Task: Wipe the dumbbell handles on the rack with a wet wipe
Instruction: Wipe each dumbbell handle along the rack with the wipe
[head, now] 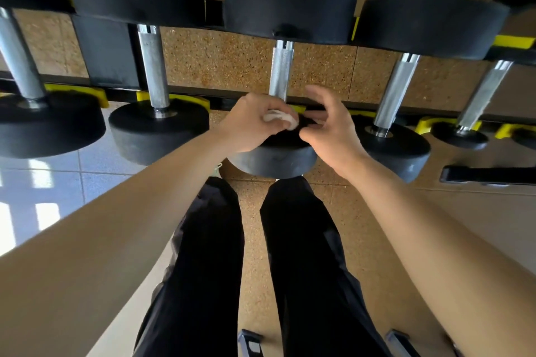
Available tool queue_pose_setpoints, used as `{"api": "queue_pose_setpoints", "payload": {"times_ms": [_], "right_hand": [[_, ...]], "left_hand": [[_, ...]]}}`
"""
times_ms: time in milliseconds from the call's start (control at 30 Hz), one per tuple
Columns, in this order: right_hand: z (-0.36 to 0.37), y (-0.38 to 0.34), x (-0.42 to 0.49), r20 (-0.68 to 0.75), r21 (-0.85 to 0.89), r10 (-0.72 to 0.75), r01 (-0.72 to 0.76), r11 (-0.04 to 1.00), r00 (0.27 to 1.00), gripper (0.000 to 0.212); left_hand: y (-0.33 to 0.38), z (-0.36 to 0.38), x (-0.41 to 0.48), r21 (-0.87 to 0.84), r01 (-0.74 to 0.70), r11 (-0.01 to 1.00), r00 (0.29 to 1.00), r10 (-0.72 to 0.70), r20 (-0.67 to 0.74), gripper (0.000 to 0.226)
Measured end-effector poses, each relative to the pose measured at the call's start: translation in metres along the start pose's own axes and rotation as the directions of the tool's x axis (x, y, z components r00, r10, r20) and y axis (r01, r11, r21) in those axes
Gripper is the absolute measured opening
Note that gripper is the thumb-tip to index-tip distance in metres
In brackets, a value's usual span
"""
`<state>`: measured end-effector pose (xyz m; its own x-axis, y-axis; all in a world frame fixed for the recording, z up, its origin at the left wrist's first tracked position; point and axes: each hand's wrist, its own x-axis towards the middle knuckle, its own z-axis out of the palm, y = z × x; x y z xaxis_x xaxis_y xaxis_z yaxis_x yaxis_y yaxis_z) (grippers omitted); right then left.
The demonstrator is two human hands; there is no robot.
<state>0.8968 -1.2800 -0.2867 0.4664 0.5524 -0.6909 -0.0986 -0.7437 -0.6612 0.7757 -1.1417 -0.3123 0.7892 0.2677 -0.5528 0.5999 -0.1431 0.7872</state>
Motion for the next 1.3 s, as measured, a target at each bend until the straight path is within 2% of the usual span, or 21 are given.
{"api": "queue_pose_setpoints", "payload": {"times_ms": [100, 167, 200, 267, 333, 467, 533, 700, 800, 867, 933, 1000, 1033, 1133, 1200, 1300], "right_hand": [[-0.002, -0.014, 0.004, 0.150, 0.056, -0.086, 0.078, 0.995, 0.985, 0.047], [0.000, -0.018, 0.009, 0.155, 0.043, -0.105, 0.099, 0.994, 0.982, 0.036], [0.000, -0.018, 0.013, 0.123, 0.002, -0.123, 0.123, 0.992, 0.985, 0.033], [-0.001, -0.013, 0.023, 0.040, -0.135, -0.178, 0.181, 0.974, 0.983, 0.029], [0.001, -0.008, 0.033, 0.015, -0.271, -0.217, 0.212, 0.939, 0.976, 0.019], [0.020, -0.001, 0.039, 0.173, -0.452, -0.197, 0.256, 0.854, 0.965, 0.007], [0.027, 0.002, 0.040, 0.194, -0.494, -0.171, 0.247, 0.834, 0.966, 0.007], [0.003, 0.014, 0.051, 0.107, -0.624, -0.082, 0.131, 0.771, 0.991, 0.003], [-0.003, 0.017, 0.053, 0.066, -0.660, -0.056, 0.085, 0.746, 0.996, 0.004], [0.005, 0.010, 0.050, 0.095, -0.642, -0.095, 0.134, 0.755, 0.991, 0.003], [0.016, 0.001, 0.046, 0.156, -0.581, -0.130, 0.197, 0.790, 0.979, 0.007], [0.018, 0.001, 0.045, 0.200, -0.575, -0.165, 0.253, 0.778, 0.966, 0.008], [0.014, 0.003, 0.046, 0.201, -0.597, -0.176, 0.263, 0.758, 0.964, 0.007], [-0.010, 0.014, 0.049, 0.129, -0.682, -0.166, 0.209, 0.701, 0.978, 0.009], [-0.019, 0.016, 0.049, 0.104, -0.702, -0.185, 0.204, 0.682, 0.977, 0.018], [0.000, 0.003, 0.046, 0.236, -0.666, -0.242, 0.338, 0.665, 0.941, 0.015]], "left_hand": [[0.003, -0.011, -0.008, -0.332, 0.063, 0.941, 0.997, -0.072, -0.016, 0.012], [0.003, -0.015, -0.010, -0.446, 0.074, 0.892, 0.996, -0.092, -0.019, 0.014], [0.001, -0.016, -0.009, -0.414, 0.067, 0.908, 0.995, -0.092, -0.040, 0.014], [-0.004, -0.018, -0.006, -0.196, 0.059, 0.979, 0.988, -0.085, -0.126, 0.013], [-0.015, -0.023, -0.004, -0.005, 0.100, 0.995, 0.976, -0.099, -0.195, 0.013], [-0.039, -0.032, -0.002, 0.249, 0.252, 0.935, 0.965, -0.224, -0.136, 0.020], [-0.042, -0.035, -0.001, 0.269, 0.312, 0.911, 0.949, -0.287, -0.129, 0.028], [-0.022, -0.019, 0.016, 0.255, 0.352, 0.900, 0.933, -0.358, -0.025, 0.045], [-0.015, -0.010, 0.029, 0.333, 0.329, 0.884, 0.935, -0.355, 0.020, 0.038], [-0.021, -0.016, 0.028, 0.414, 0.366, 0.834, 0.919, -0.393, -0.019, 0.037], [-0.035, -0.025, 0.026, 0.499, 0.432, 0.751, 0.893, -0.435, -0.116, 0.048], [-0.041, -0.028, 0.024, 0.503, 0.464, 0.729, 0.881, -0.438, -0.179, 0.059], [-0.038, -0.026, 0.024, 0.504, 0.433, 0.747, 0.896, -0.417, -0.152, 0.057], [-0.018, -0.016, 0.024, 0.507, 0.224, 0.832, 0.965, -0.261, 0.003, 0.041], [-0.015, -0.014, 0.019, 0.511, 0.215, 0.832, 0.975, -0.216, -0.058, 0.034], [-0.031, -0.024, 0.011, 0.538, 0.374, 0.756, 0.927, -0.287, -0.241, 0.028]]}}
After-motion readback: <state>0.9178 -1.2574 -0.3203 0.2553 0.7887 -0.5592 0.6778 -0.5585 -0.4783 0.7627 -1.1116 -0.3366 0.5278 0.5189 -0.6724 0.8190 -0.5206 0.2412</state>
